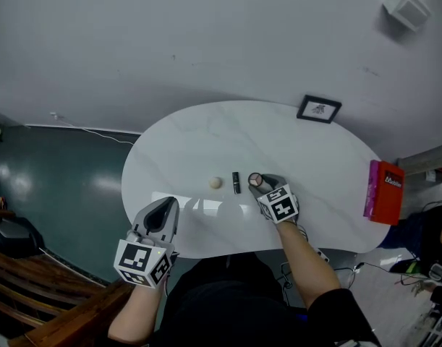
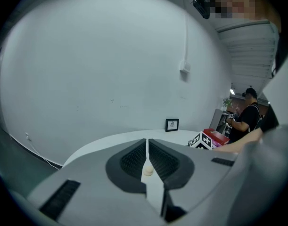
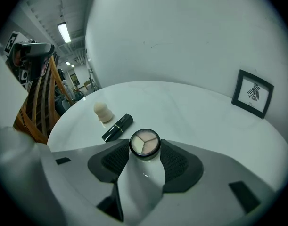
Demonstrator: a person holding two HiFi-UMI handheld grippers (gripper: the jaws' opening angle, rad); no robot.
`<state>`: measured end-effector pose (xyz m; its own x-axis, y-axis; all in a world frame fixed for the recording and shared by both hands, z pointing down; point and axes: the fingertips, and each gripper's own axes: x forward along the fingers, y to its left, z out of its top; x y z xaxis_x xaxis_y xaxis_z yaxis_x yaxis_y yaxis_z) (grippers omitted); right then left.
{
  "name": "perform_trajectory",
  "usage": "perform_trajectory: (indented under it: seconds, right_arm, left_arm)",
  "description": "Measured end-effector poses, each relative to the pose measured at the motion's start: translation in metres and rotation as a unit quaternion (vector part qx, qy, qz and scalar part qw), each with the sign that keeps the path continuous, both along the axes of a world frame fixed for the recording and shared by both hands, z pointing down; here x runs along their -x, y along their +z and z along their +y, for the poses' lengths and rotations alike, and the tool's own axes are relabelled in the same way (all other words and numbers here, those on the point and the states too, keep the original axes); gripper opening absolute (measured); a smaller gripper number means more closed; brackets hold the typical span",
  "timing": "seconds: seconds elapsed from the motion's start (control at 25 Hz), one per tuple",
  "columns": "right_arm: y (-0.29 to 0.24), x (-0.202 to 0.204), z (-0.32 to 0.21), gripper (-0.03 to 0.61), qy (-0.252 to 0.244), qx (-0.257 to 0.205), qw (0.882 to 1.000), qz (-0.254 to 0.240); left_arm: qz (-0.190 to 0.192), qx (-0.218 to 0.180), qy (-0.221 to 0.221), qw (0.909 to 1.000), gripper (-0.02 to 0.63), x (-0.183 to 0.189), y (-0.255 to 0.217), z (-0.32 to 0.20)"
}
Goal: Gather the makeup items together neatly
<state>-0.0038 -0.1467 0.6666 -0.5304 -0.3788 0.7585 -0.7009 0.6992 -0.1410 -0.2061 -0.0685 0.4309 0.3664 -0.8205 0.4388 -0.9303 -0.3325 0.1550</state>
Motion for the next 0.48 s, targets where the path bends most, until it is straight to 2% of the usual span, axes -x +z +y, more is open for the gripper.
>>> perform_trajectory:
  seconds: [0.32, 0.48]
  right_arm:
    - [-0.005, 0.000, 0.001, 0.215, 0.006, 0.017, 1.000, -0.019]
    - [-0.026, -0.006, -0.002, 0.215, 0.018, 0.007, 0.999, -0.032]
  left_arm:
    - [0.007, -0.003, 0.012, 0.9999, 0.026, -0.002, 0.000, -0.010]
    - [0.011, -0.020, 0.021, 0.9995, 0.026, -0.002, -0.010, -0.017]
